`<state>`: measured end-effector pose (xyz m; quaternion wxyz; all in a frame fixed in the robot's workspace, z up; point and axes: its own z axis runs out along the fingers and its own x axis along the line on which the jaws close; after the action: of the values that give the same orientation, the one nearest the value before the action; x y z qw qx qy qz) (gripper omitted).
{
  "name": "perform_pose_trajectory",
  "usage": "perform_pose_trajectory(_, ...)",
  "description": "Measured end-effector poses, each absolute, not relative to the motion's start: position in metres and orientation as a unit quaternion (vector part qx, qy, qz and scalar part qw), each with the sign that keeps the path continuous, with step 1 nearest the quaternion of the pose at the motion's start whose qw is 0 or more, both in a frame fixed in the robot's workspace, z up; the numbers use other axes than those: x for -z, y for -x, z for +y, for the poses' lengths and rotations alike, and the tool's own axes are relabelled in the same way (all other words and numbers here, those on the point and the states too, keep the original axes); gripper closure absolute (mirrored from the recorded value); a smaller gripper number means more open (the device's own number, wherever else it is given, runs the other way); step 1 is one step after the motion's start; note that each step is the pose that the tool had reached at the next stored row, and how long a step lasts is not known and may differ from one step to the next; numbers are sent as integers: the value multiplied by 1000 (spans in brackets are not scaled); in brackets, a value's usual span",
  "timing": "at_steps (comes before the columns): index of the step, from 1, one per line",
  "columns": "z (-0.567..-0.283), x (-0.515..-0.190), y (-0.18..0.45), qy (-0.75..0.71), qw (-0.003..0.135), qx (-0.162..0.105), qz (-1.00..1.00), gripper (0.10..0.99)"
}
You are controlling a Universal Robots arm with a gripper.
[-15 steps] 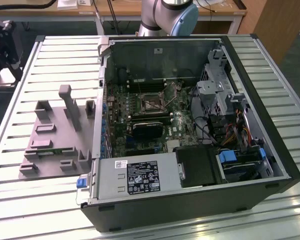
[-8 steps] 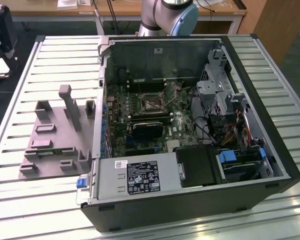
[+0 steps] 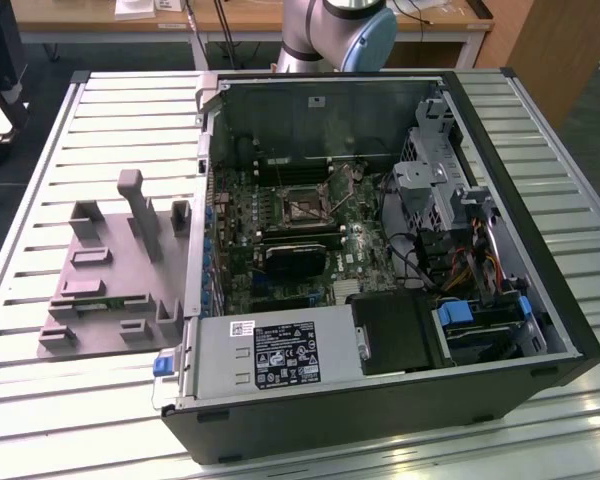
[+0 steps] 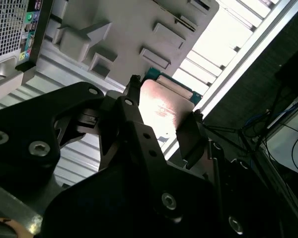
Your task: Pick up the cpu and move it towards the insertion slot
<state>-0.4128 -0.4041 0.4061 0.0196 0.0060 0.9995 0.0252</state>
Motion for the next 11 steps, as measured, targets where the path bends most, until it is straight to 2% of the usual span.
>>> perform_pose_trajectory(11,-404,-406,382,-6,18,-25,1000,545)
